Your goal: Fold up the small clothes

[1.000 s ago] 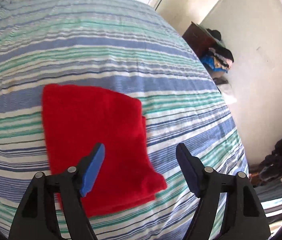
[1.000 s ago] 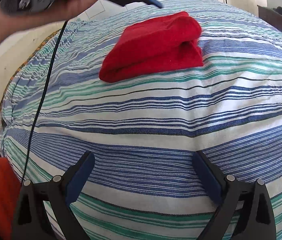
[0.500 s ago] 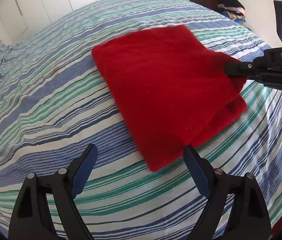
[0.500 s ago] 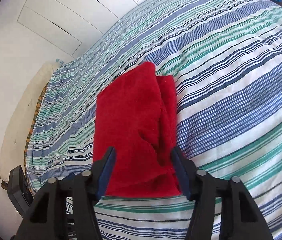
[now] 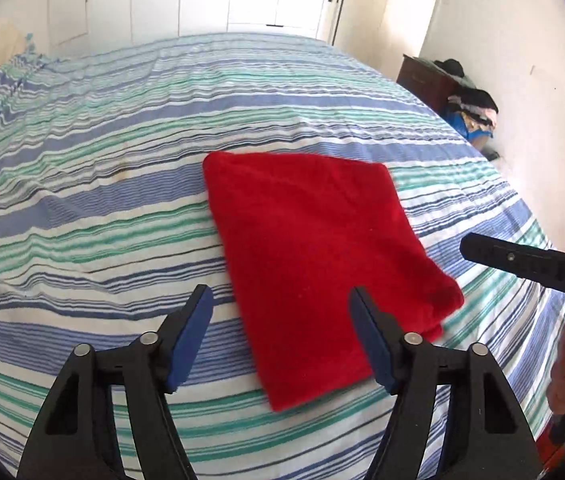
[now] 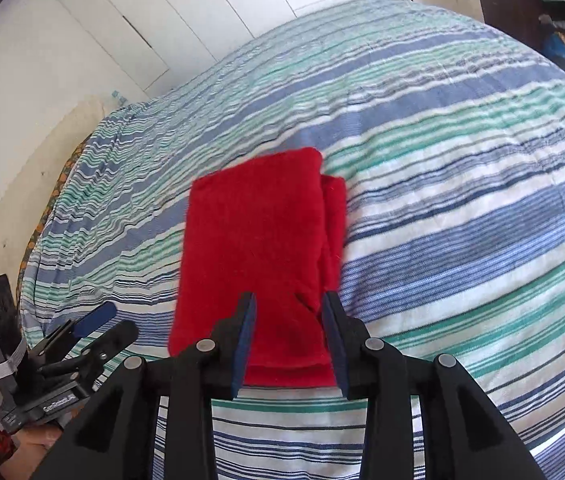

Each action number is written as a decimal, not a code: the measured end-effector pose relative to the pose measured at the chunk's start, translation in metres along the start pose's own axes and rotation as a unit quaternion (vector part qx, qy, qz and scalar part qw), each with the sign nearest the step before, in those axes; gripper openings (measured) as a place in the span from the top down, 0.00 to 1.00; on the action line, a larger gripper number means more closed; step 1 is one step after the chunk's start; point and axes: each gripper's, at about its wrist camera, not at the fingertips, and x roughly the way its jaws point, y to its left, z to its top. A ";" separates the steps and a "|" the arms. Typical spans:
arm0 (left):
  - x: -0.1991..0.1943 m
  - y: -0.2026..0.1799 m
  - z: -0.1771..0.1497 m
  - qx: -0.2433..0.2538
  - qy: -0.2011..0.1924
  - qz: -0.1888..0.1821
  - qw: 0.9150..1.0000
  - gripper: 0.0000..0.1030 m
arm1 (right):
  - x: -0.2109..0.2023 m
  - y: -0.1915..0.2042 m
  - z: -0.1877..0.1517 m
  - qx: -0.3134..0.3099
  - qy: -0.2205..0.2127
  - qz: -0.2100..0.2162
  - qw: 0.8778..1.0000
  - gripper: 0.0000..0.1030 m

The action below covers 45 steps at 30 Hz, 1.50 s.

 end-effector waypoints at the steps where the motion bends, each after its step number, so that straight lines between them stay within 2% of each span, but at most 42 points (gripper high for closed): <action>1: 0.012 -0.005 -0.001 0.008 0.006 -0.001 1.000 0.58 | -0.001 0.009 0.007 -0.014 -0.006 0.024 1.000 0.68; 2: 0.028 -0.011 -0.005 0.018 0.024 -0.002 1.000 0.66 | 0.001 0.017 0.012 -0.024 -0.007 0.052 0.998 0.71; 3: 0.046 -0.016 -0.014 0.024 0.056 -0.007 0.998 0.83 | 0.008 0.022 0.015 -0.031 -0.001 0.072 0.997 0.73; 4: 0.061 -0.017 -0.025 0.031 0.080 -0.007 0.996 0.84 | 0.020 0.022 0.013 -0.035 0.013 0.081 0.996 0.77; 5: 0.067 -0.018 -0.036 0.042 0.084 -0.001 0.996 0.84 | 0.039 0.020 0.009 -0.037 0.040 0.073 0.996 0.79; 6: 0.064 -0.019 -0.045 0.055 0.071 0.000 0.996 0.85 | 0.062 0.009 -0.003 -0.037 0.085 0.047 0.995 0.80; 7: 0.060 -0.020 -0.050 0.061 0.072 -0.005 0.996 0.85 | 0.088 -0.002 -0.019 -0.035 0.141 0.012 0.989 0.89; 8: 0.052 -0.020 -0.051 0.064 0.067 -0.009 0.996 0.85 | 0.100 -0.012 -0.033 -0.036 0.165 0.005 0.986 0.92; 9: 0.043 -0.019 -0.050 0.065 0.063 -0.013 0.996 0.84 | 0.094 -0.015 -0.038 -0.039 0.147 0.022 0.988 0.92; 10: 0.035 -0.018 -0.048 0.062 0.057 -0.011 0.996 0.78 | 0.086 -0.014 -0.036 -0.040 0.139 0.027 0.989 0.92; 11: 0.026 -0.016 -0.045 0.056 0.050 -0.008 0.997 0.70 | 0.077 -0.013 -0.030 -0.037 0.130 0.023 0.990 0.91; 12: 0.019 -0.015 -0.043 0.050 0.036 -0.005 0.998 0.52 | 0.067 -0.010 -0.020 -0.036 0.111 0.022 0.993 0.89; 13: 0.012 -0.014 -0.041 0.045 0.017 -0.005 0.999 0.46 | 0.057 -0.006 -0.009 -0.041 0.090 0.026 0.995 0.87; 15: 0.011 -0.018 -0.036 0.046 0.005 -0.004 0.999 0.46 | 0.047 0.010 0.019 -0.066 0.059 0.026 0.996 0.87; 19: 0.043 -0.030 -0.046 0.069 0.054 0.005 0.996 0.46 | 0.067 0.035 0.068 -0.096 0.039 0.036 0.994 0.87; 21: 0.053 -0.033 -0.054 0.080 0.062 0.019 0.995 0.45 | 0.101 0.033 0.079 -0.083 0.053 0.018 0.995 0.87; 23: 0.048 -0.035 -0.055 0.090 0.057 0.025 0.994 0.45 | 0.142 0.011 0.071 -0.063 0.106 -0.044 0.991 0.87; 24: 0.044 -0.037 -0.053 0.093 0.062 0.026 0.993 0.45 | 0.158 -0.001 0.064 -0.044 0.131 -0.051 0.989 0.88; 26: 0.028 -0.033 -0.048 0.084 0.055 0.018 0.995 0.43 | 0.147 -0.006 0.059 -0.031 0.095 -0.035 0.994 0.88; 28: 0.010 -0.022 -0.044 0.051 0.033 0.002 0.998 0.29 | 0.117 0.006 0.054 -0.052 0.056 -0.028 0.997 0.87; 29: 0.002 -0.016 -0.043 0.033 0.021 0.000 0.999 0.26 | 0.099 0.014 0.049 -0.067 0.036 -0.018 0.997 0.87; 31: -0.003 -0.007 -0.046 0.004 0.013 0.004 1.000 0.24 | 0.066 0.029 0.033 -0.103 0.012 0.001 0.995 0.87; 32: 0.001 -0.004 -0.049 -0.006 0.020 0.007 1.000 0.24 | 0.053 0.036 0.020 -0.119 0.005 0.015 0.993 0.86; 33: 0.008 -0.001 -0.053 -0.013 0.035 0.011 0.999 0.24 | 0.044 0.040 0.005 -0.133 0.001 0.027 0.991 0.85; 35: 0.029 0.000 -0.064 -0.012 0.072 0.022 0.997 0.24 | 0.048 0.037 -0.025 -0.152 0.015 0.013 0.988 0.68; 37: 0.039 -0.001 -0.074 0.001 0.107 0.041 0.993 0.27 | 0.077 0.020 -0.051 -0.150 0.074 -0.032 0.985 0.66; 38: 0.035 -0.001 -0.078 0.004 0.104 0.048 0.993 0.27 | 0.082 0.013 -0.059 -0.140 0.083 -0.035 0.986 0.66; 40: 0.017 0.004 -0.084 -0.002 0.091 0.046 0.995 0.19 | 0.064 0.013 -0.062 -0.125 0.051 -0.030 0.990 0.64; 42: 0.003 0.014 -0.091 -0.013 0.084 0.043 0.996 0.17 | 0.038 0.019 -0.063 -0.114 0.020 -0.016 0.993 0.43; 43: -0.004 0.019 -0.096 -0.016 0.080 0.045 0.996 0.17 | 0.024 0.020 -0.067 -0.108 -0.007 -0.010 0.994 0.26; 44: -0.010 0.024 -0.102 -0.018 0.080 0.052 0.995 0.17 | 0.008 0.020 -0.075 -0.103 -0.036 -0.009 0.994 0.19; 45: -0.016 0.030 -0.109 -0.020 0.079 0.062 0.995 0.17 | -0.005 0.019 -0.082 -0.101 -0.060 -0.012 0.993 0.19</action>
